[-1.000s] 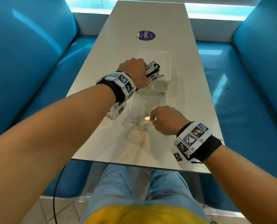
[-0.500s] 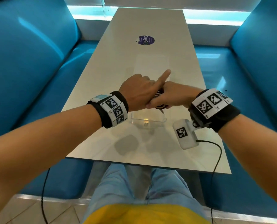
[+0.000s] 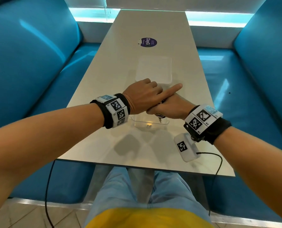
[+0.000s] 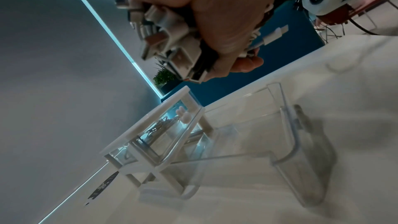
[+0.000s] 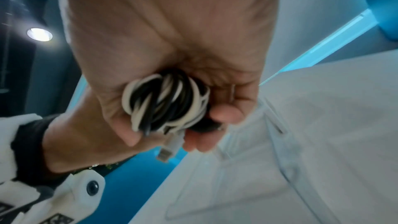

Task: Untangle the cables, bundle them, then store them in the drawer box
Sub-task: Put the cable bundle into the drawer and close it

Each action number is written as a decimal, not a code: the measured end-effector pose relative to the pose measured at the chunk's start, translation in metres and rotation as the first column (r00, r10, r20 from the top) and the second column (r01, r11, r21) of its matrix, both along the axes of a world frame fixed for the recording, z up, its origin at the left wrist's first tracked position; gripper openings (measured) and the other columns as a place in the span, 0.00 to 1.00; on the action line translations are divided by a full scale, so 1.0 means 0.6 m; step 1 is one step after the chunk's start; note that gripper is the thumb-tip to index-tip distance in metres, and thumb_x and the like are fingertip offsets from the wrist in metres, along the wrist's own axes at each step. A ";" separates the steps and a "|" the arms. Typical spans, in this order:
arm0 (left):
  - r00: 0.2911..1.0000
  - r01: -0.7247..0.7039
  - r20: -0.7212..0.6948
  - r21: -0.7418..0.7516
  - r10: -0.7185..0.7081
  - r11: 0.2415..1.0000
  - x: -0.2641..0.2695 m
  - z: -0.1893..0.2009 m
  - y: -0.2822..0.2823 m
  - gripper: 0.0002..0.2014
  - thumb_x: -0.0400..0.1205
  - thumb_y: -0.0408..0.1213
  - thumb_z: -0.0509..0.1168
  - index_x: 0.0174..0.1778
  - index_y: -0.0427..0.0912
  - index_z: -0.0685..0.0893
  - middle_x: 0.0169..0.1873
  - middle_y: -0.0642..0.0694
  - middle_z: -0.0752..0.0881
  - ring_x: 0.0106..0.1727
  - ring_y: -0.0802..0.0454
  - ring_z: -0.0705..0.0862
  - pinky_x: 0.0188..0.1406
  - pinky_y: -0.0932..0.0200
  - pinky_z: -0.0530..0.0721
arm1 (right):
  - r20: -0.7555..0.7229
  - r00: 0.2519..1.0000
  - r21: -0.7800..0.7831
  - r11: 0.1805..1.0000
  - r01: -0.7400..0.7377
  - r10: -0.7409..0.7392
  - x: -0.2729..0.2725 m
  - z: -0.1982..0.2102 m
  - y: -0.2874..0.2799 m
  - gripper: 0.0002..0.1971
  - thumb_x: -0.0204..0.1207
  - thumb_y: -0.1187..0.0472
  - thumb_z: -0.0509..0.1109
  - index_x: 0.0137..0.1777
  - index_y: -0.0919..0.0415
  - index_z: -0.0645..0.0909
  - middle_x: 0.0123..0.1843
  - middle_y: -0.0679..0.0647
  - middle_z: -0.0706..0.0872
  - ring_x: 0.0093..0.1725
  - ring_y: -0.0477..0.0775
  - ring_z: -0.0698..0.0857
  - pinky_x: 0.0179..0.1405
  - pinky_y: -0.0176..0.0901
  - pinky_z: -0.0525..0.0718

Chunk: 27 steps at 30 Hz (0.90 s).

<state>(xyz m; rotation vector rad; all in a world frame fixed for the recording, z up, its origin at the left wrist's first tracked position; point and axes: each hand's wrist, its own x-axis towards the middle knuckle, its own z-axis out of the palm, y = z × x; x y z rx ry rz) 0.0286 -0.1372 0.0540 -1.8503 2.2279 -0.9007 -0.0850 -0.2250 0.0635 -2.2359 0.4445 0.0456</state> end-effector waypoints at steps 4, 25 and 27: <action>0.996 0.084 0.024 0.003 -0.084 0.996 0.009 -0.013 -0.003 0.40 0.72 0.29 0.68 0.80 0.42 0.58 0.30 0.44 0.82 0.29 0.45 0.78 0.32 0.54 0.78 | 0.027 0.999 0.059 0.997 0.045 -0.046 -0.009 -0.016 0.002 0.07 0.70 0.63 0.75 0.37 0.65 0.80 0.33 0.59 0.82 0.34 0.52 0.79 0.36 0.49 0.78; 0.655 -0.390 -0.552 0.338 0.516 0.856 0.097 -0.038 0.009 0.29 0.83 0.39 0.64 0.80 0.58 0.66 0.77 0.42 0.70 0.76 0.41 0.68 0.74 0.44 0.69 | -0.186 0.913 -0.379 0.884 0.274 -0.362 0.009 -0.066 -0.024 0.16 0.68 0.51 0.72 0.47 0.57 0.71 0.42 0.53 0.77 0.44 0.59 0.79 0.41 0.44 0.77; 0.685 -0.409 -0.517 0.309 0.513 0.858 0.092 -0.036 0.007 0.26 0.84 0.39 0.61 0.79 0.59 0.68 0.72 0.42 0.75 0.71 0.41 0.72 0.68 0.44 0.74 | -0.215 0.914 -0.494 0.846 0.201 -0.343 0.015 -0.071 -0.020 0.16 0.71 0.48 0.71 0.48 0.56 0.70 0.44 0.54 0.76 0.44 0.57 0.77 0.43 0.45 0.75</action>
